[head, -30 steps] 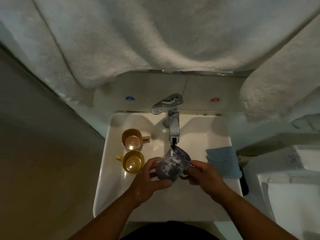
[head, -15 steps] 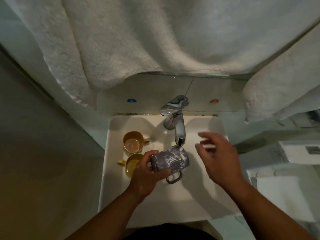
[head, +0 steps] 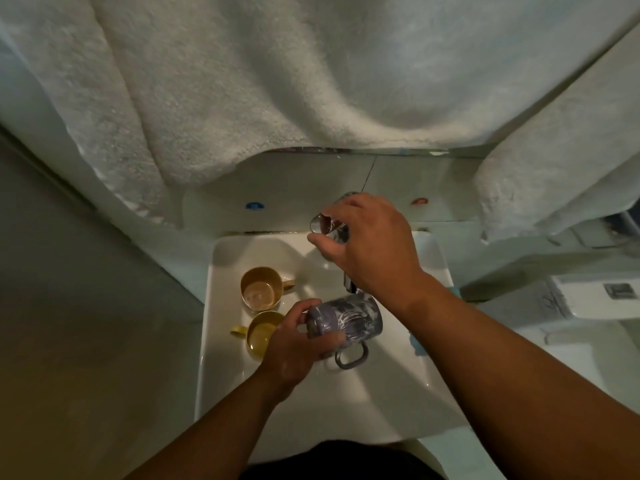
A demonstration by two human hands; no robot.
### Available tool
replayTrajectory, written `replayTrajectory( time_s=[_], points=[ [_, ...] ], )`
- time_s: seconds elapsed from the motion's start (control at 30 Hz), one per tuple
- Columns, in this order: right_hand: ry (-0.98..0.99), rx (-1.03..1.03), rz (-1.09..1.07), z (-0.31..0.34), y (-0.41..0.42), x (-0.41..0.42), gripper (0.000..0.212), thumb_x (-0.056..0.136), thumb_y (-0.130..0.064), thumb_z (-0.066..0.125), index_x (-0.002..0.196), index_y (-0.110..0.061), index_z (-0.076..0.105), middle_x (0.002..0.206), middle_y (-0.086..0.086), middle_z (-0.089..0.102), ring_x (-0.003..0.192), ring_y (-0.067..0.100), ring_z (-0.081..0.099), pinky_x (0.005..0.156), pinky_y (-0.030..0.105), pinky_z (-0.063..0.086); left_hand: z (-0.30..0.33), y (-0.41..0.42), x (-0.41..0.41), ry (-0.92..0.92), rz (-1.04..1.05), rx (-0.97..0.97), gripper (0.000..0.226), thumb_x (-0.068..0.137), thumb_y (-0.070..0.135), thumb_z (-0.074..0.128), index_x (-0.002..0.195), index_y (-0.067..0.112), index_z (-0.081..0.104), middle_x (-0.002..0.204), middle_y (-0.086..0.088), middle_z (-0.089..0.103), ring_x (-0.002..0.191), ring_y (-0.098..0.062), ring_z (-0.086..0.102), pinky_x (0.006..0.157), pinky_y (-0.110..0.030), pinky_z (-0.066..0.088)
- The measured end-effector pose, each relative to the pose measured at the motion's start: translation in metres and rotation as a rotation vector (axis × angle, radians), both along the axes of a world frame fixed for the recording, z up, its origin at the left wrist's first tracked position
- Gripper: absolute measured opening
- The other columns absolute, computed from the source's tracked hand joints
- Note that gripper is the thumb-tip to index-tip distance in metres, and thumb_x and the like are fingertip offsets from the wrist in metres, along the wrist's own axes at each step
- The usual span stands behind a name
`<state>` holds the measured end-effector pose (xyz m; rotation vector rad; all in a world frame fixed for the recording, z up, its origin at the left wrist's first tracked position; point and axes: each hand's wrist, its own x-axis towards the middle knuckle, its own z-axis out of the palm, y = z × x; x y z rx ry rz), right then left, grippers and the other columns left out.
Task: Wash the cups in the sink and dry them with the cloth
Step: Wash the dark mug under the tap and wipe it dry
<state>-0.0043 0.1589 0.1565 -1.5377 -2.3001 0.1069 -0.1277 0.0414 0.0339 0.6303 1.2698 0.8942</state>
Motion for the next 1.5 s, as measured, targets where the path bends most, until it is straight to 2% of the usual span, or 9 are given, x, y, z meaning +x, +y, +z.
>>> replayTrajectory(
  time_s=[0.33,0.7,0.93,1.07,1.2,1.27,1.33,1.43,1.5],
  points=[
    [0.048,0.058,0.033,0.001,0.006,0.004,0.044,0.089,-0.063,0.058,0.105,-0.027,0.077,0.102,-0.006,0.072,0.092,0.014,0.063,0.076,0.028,0.051,0.000,0.001,-0.001,-0.031,0.011,-0.029,0.074,0.059,0.015,0.090,0.126,0.027,0.060,0.121,-0.004,0.068,0.099,-0.026,0.073,0.077,-0.043,0.063],
    [0.123,0.072,0.031,0.000,0.009,0.006,0.042,0.088,-0.062,0.061,0.106,-0.027,0.077,0.099,-0.006,0.073,0.089,0.012,0.064,0.076,0.033,0.055,0.001,0.001,-0.001,-0.088,0.023,-0.023,0.070,0.071,-0.013,0.081,0.129,0.016,0.056,0.120,-0.007,0.069,0.097,-0.025,0.074,0.070,-0.030,0.059],
    [0.124,0.083,0.034,-0.001,0.010,0.007,0.041,0.089,-0.061,0.062,0.105,-0.026,0.077,0.099,-0.005,0.073,0.090,0.012,0.063,0.077,0.032,0.055,-0.002,0.000,0.000,-0.057,0.019,0.008,0.070,0.071,-0.012,0.082,0.129,0.015,0.055,0.120,-0.009,0.069,0.096,-0.022,0.074,0.069,-0.029,0.059],
    [0.122,0.070,0.037,-0.001,0.012,0.008,0.041,0.087,-0.062,0.063,0.105,-0.028,0.076,0.099,-0.007,0.072,0.091,0.011,0.062,0.079,0.033,0.055,-0.005,0.000,-0.001,-0.011,0.004,0.019,0.078,0.061,0.002,0.092,0.129,0.021,0.057,0.120,-0.008,0.071,0.101,-0.025,0.073,0.074,-0.034,0.060],
    [0.322,-0.120,-0.009,0.000,-0.003,0.026,0.049,0.084,-0.055,0.072,0.124,-0.029,0.063,0.115,-0.009,0.063,0.102,0.004,0.058,0.089,0.020,0.048,-0.007,-0.001,-0.004,0.039,0.021,0.023,0.082,0.051,0.014,0.095,0.124,0.026,0.061,0.118,-0.003,0.072,0.103,-0.026,0.072,0.079,-0.042,0.062],
    [0.523,-0.201,-0.188,-0.015,-0.026,0.046,0.029,0.090,-0.043,0.069,0.114,-0.030,0.061,0.108,-0.012,0.061,0.095,0.002,0.059,0.080,0.020,0.051,-0.006,-0.003,-0.007,0.062,0.024,0.038,0.084,0.047,0.021,0.097,0.123,0.029,0.062,0.115,0.003,0.073,0.104,-0.024,0.072,0.083,-0.047,0.062],
    [0.568,-0.388,-0.392,-0.045,-0.050,0.068,0.012,0.096,-0.039,0.062,0.102,-0.029,0.064,0.098,-0.013,0.066,0.089,0.003,0.061,0.075,0.025,0.051,-0.005,-0.005,-0.010,0.116,0.013,0.064,0.086,0.043,0.029,0.097,0.123,0.031,0.062,0.113,0.010,0.072,0.103,-0.019,0.072,0.083,-0.046,0.062],
    [0.655,-0.838,-0.417,-0.085,-0.073,0.082,0.028,0.101,-0.046,0.051,0.090,-0.030,0.071,0.085,-0.011,0.072,0.072,0.009,0.060,0.067,0.027,0.048,-0.005,-0.009,-0.012,0.197,-0.010,0.111,0.087,0.047,0.027,0.096,0.126,0.029,0.060,0.117,0.011,0.070,0.106,-0.017,0.070,0.083,-0.044,0.062],
    [0.717,-0.910,-0.353,-0.092,-0.075,0.077,0.035,0.102,-0.042,0.051,0.078,-0.025,0.070,0.065,-0.013,0.064,0.060,0.004,0.052,0.059,0.023,0.042,-0.006,-0.010,-0.011,0.255,-0.046,0.141,0.083,0.054,0.018,0.096,0.127,0.029,0.058,0.122,0.009,0.068,0.110,-0.016,0.069,0.084,-0.041,0.062]
  ],
)
